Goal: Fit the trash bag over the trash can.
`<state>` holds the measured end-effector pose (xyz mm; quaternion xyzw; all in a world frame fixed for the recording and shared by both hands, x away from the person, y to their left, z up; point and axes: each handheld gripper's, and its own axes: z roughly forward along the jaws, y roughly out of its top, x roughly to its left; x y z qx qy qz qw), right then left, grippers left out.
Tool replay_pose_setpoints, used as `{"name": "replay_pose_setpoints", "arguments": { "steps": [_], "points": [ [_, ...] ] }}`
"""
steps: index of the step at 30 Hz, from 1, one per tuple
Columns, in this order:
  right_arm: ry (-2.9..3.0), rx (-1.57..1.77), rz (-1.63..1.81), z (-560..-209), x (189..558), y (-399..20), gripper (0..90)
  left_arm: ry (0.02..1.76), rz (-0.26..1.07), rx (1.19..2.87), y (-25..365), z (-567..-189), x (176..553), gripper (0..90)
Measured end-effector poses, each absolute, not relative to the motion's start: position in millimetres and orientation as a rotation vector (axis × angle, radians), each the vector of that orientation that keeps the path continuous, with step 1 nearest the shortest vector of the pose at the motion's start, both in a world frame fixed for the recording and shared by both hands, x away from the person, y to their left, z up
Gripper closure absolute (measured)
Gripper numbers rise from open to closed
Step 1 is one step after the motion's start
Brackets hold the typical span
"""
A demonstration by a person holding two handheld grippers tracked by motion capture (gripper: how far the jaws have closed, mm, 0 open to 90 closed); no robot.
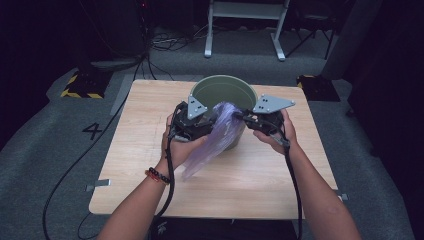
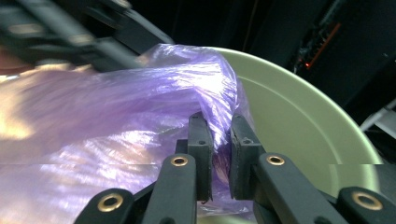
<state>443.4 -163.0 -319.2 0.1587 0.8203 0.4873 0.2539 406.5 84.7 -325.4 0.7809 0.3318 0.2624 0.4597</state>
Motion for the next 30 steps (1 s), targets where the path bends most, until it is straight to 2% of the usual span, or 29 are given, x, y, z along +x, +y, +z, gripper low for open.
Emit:
{"name": "replay_pose_setpoints", "arguments": {
  "steps": [5,9,15,19,24,27,30],
  "points": [
    [2.214,0.532,1.333,-314,461,-169,82.3,0.756,0.529,1.990,89,-327,404,27.2],
    [2.201,0.590,1.336,-313,475,-170,80.6,0.744,0.463,2.041,87,-341,406,22.6],
    [2.184,0.629,1.329,-311,485,-166,79.7,0.729,0.491,2.055,82,-347,401,28.7],
    [2.183,0.631,1.334,-312,486,-159,77.6,0.713,0.535,2.036,78,-345,400,40.6],
    [2.184,0.623,1.354,-312,486,-156,77.0,0.668,0.585,2.028,74,-342,404,69.7],
    [2.176,0.637,1.373,-312,486,-156,76.1,0.660,0.568,2.022,73,-344,410,82.1],
    [2.175,0.646,1.378,-313,487,-157,72.7,0.644,0.564,2.026,71,-345,414,89.2]
  ]
}}
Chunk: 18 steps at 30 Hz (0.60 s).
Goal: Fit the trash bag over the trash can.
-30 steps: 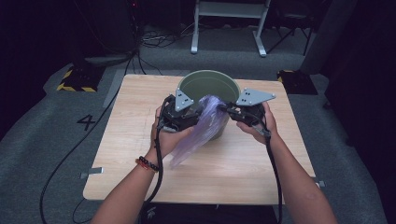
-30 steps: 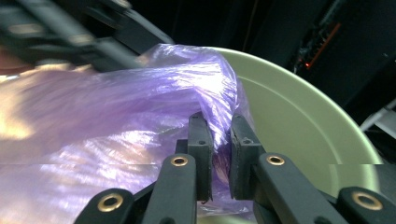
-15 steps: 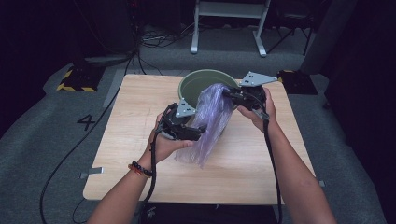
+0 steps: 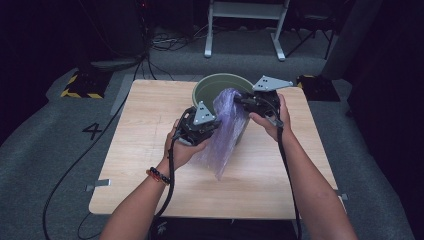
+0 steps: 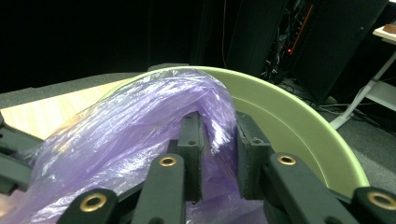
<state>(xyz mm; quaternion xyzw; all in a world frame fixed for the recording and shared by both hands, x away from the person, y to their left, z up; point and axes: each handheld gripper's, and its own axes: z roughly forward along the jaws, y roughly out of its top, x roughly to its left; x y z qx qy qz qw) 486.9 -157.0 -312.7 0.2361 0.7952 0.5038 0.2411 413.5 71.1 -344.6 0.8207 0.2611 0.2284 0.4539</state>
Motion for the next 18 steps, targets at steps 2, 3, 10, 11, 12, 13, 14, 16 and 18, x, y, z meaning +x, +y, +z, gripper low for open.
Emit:
{"name": "replay_pose_setpoints", "arguments": {
  "steps": [2,3,10,11,12,13,14,16,18],
  "points": [
    [2.173,0.651,1.363,-313,487,-157,67.9,0.640,0.571,2.028,70,-344,415,89.6],
    [2.173,0.657,1.352,-313,487,-158,64.7,0.645,0.570,2.024,69,-343,416,89.7],
    [2.185,0.653,1.351,-311,480,-162,37.2,0.683,0.574,1.988,68,-339,423,89.9],
    [2.174,0.655,1.345,-310,478,-162,33.8,0.690,0.574,1.981,68,-338,424,89.9],
    [2.159,0.654,1.344,-308,476,-163,28.8,0.695,0.577,1.976,68,-337,425,89.9],
    [2.160,0.642,1.354,-307,475,-165,27.7,0.703,0.581,1.972,68,-336,425,89.9],
    [2.158,0.632,1.362,-305,473,-166,27.7,0.706,0.584,1.969,68,-336,426,89.9],
    [2.150,0.623,1.360,-303,471,-168,26.5,0.718,0.585,1.962,68,-335,427,90.0],
    [2.128,0.618,1.300,-300,468,-170,26.6,0.727,0.582,1.955,68,-334,428,90.0]
  ]
}}
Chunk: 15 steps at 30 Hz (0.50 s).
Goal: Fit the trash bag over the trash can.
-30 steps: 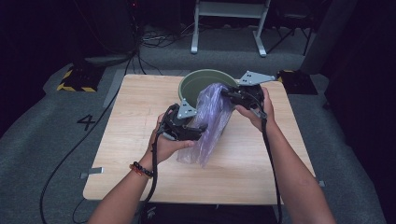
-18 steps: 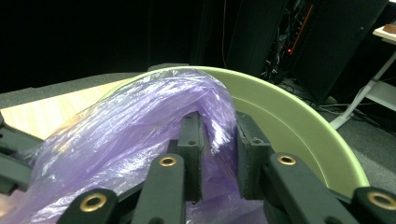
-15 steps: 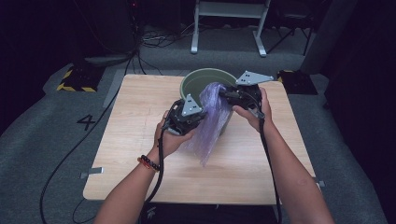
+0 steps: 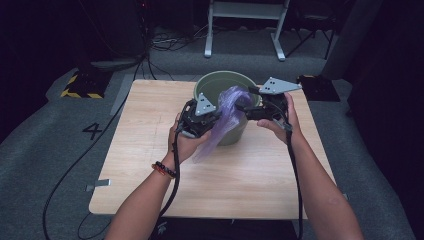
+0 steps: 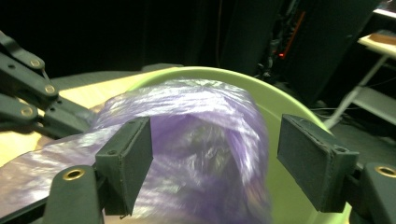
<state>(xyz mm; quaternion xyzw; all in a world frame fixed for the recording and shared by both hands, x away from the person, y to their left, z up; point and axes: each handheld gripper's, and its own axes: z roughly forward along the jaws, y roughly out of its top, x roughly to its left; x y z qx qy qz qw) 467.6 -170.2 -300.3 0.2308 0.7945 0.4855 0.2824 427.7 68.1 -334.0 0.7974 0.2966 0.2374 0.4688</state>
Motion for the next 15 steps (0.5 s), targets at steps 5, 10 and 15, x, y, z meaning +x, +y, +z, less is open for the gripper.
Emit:
{"name": "replay_pose_setpoints", "arguments": {
  "steps": [5,10,15],
  "points": [
    [2.062,0.671,1.185,-299,468,-174,52.3,0.736,0.584,1.946,70,-330,429,90.0],
    [2.064,0.658,1.160,-302,469,-169,61.2,0.770,0.597,1.938,71,-324,433,90.0],
    [2.052,0.647,1.359,-297,462,-175,43.8,0.826,0.588,1.938,73,-321,441,90.0]
  ]
}}
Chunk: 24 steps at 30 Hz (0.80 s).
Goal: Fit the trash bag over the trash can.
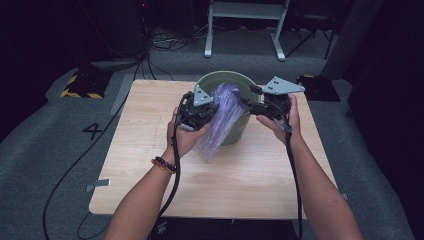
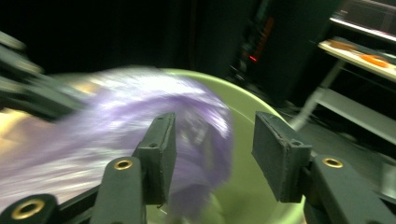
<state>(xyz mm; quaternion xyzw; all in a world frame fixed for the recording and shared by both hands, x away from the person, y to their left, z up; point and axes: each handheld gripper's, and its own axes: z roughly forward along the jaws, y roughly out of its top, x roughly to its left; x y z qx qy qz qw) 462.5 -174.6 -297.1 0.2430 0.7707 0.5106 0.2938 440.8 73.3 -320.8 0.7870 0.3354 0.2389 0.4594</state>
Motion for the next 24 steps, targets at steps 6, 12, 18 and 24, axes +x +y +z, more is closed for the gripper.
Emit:
{"name": "replay_pose_setpoints", "arguments": {
  "steps": [6,12,18,24],
  "points": [
    [2.170,0.511,1.459,-306,456,-172,37.2,0.856,0.597,1.935,73,-321,447,89.9],
    [2.242,0.449,1.402,-322,455,-159,51.6,0.847,0.591,1.939,70,-321,447,89.9],
    [2.236,0.417,1.327,-325,453,-154,86.2,0.829,0.585,1.932,73,-321,445,86.0],
    [2.160,0.503,1.328,-322,457,-165,90.0,0.789,0.580,1.877,87,-322,435,51.1]
  ]
}}
